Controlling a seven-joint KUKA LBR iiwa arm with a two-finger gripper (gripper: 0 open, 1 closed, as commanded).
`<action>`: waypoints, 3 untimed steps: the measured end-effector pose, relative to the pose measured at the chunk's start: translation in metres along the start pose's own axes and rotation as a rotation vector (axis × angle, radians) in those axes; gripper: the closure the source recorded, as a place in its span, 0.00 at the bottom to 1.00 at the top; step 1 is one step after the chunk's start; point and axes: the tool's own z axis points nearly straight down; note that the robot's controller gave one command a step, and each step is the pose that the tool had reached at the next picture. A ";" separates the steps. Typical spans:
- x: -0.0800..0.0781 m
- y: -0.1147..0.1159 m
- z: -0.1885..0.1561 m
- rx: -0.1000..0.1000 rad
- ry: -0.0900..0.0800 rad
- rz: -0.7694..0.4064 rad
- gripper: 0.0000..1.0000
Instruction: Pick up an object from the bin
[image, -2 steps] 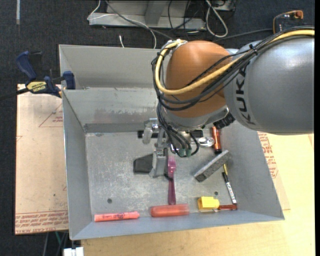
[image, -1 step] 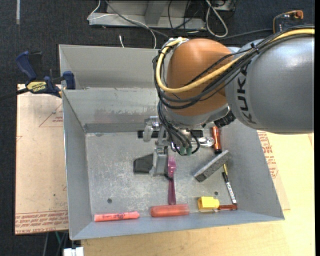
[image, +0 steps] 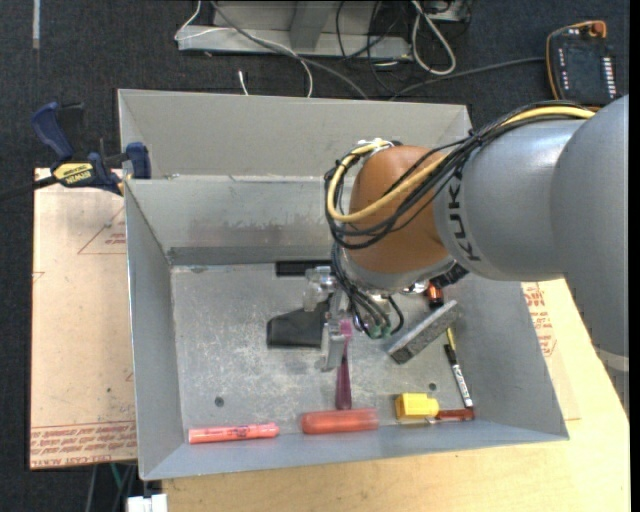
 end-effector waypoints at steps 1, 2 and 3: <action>-0.016 -0.012 -0.029 -0.003 -0.008 -0.091 0.00; -0.005 -0.026 0.022 0.003 0.010 0.179 0.00; -0.007 -0.028 0.049 -0.005 -0.015 0.110 0.00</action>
Offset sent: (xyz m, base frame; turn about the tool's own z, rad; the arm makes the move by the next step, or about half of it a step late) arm 0.0061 -0.0259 -0.0190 0.1780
